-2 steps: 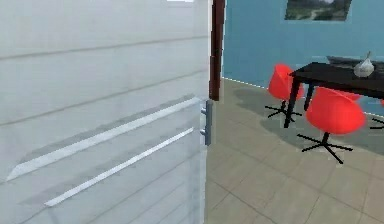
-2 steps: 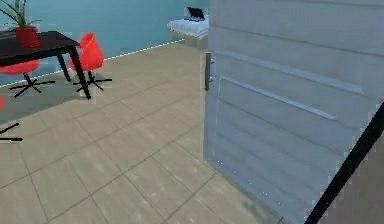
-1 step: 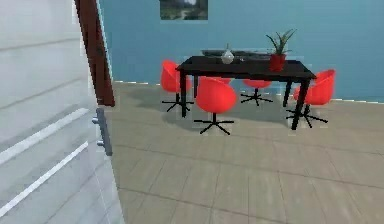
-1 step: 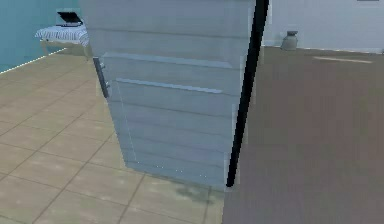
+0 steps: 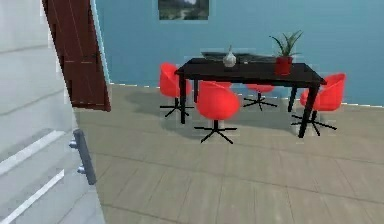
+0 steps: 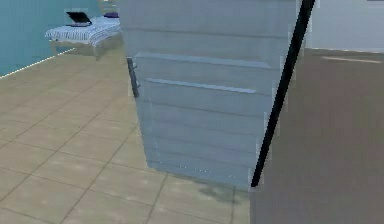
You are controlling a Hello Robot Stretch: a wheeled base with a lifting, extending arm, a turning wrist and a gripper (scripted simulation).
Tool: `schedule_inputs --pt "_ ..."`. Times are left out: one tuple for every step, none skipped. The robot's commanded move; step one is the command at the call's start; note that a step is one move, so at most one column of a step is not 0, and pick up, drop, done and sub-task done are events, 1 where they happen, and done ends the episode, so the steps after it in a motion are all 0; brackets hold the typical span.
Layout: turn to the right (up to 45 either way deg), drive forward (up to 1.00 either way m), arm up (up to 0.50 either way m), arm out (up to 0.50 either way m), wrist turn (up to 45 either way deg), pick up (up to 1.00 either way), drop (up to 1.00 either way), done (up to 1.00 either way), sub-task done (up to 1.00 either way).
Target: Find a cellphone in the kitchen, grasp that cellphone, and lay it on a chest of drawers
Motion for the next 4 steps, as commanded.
schedule_inputs --pt "9.0 0.0 0.0 0.0 0.0 0.0 0.0 0.0 0.0" --pt "0.0 0.45 0.0 0.0 0.0 0.0 0.0 0.0 0.0" --pt "-27.0 0.0 0.0 0.0 0.0 0.0 0.0 0.0 0.0" --pt "0.0 0.6 0.0 0.0 0.0 0.0 0.0 0.0 0.0"
